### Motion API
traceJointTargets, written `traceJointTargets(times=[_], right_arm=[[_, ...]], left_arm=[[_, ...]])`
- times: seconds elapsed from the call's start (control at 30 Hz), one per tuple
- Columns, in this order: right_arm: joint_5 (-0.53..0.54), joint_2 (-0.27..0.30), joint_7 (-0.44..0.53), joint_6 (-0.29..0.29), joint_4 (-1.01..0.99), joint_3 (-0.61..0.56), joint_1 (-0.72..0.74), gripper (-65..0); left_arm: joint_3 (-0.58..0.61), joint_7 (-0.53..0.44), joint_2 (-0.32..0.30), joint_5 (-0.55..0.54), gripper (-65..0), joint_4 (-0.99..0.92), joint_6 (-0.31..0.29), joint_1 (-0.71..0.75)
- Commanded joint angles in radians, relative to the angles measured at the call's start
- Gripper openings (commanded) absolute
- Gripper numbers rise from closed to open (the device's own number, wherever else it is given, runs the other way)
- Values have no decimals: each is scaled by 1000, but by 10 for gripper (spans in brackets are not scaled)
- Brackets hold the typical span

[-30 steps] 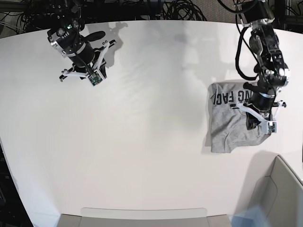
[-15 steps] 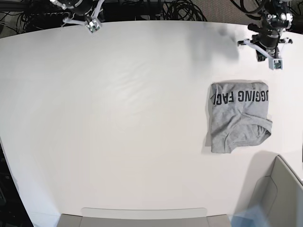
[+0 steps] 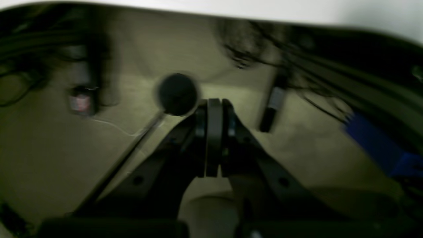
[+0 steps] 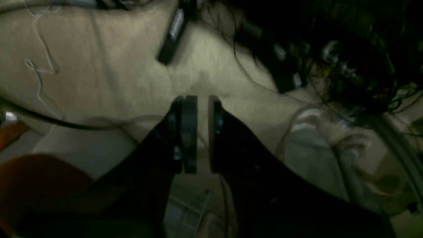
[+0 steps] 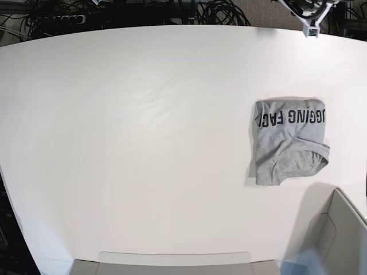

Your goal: Fold the T-shirt properly

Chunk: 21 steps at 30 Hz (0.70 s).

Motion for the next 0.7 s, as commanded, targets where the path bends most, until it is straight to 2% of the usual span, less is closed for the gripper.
traceJointTargets(times=[0.0,0.1,0.2,0.4,0.47,0.67], right_arm=[[10,8,9,2,-28,-7,4,-593],[10,16,15,2,-139,-31,69,-611],[6,19,65,2,-261,-60,128,-642],[6,134,131,1,-562,-237,270,-650],[6,151,167,1,-637,-280,302,-650],[6,150,203,1,-803,-367,428,-650]], left_arm=[[21,10,-8,10,-650,-52,7,12],[105,-36,-8,12,-650,-227,7,-58],[188,-79,-8,12,-650,-407,10,-123],[346,-187,-8,12,-650,-721,10,-256],[372,-231,-8,12,-650,-815,12,-298],[424,-380,-5,12,-650,-1099,12,-425]])
